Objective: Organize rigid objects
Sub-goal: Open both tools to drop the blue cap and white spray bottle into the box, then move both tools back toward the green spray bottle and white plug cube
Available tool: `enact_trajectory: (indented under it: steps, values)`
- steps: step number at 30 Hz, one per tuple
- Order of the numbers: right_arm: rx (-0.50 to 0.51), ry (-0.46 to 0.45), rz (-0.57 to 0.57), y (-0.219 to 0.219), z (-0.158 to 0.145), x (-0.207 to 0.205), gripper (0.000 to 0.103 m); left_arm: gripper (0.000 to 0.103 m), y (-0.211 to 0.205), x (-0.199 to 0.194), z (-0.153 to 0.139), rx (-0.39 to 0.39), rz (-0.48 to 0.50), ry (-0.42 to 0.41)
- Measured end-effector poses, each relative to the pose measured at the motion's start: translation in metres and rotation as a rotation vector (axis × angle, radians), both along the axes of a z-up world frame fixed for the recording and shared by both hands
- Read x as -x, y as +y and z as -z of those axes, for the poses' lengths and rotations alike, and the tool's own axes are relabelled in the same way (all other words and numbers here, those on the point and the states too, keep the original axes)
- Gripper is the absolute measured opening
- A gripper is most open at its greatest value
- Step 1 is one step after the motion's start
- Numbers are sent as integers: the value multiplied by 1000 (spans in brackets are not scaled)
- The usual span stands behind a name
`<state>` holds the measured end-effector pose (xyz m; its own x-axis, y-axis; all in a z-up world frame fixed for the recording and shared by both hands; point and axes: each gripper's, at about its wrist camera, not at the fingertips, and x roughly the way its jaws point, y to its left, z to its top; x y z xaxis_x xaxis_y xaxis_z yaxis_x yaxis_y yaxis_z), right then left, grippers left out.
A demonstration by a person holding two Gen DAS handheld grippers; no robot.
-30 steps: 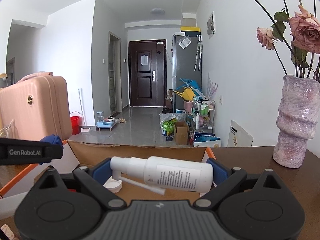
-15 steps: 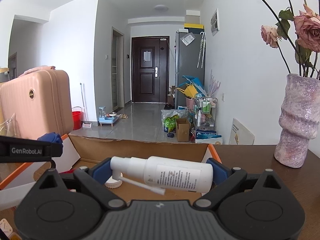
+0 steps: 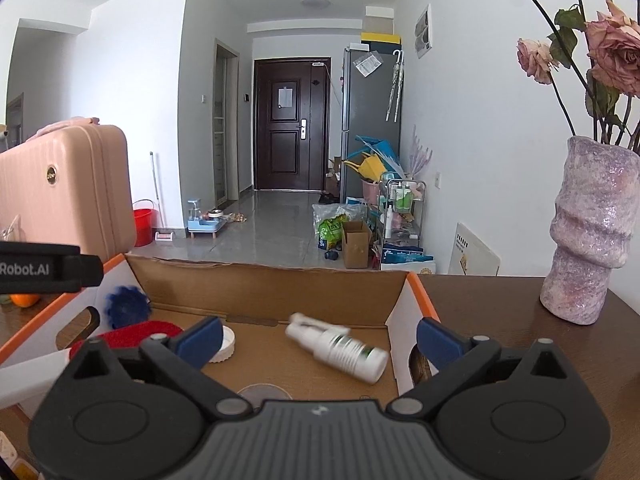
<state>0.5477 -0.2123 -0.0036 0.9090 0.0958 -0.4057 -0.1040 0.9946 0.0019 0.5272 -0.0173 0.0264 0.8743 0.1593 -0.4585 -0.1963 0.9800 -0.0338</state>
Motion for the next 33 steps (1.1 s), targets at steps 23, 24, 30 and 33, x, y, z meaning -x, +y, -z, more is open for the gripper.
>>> enact_trajectory:
  steps: [23, 24, 30, 33]
  values:
    - [-12, -21, 6, 2, -4, 15, 103, 103, 1, 12, -3, -3, 8, -11]
    - [-13, -24, 5, 2, -4, 16, 103, 103, 1, 13, -3, -2, 7, -14]
    - [-24, -45, -1, -1, -7, 31, 103, 103, 6, 27, -6, -5, 8, -31]
    - [-32, -54, -1, -3, -8, 38, 103, 103, 7, 37, -7, -11, 20, -48]
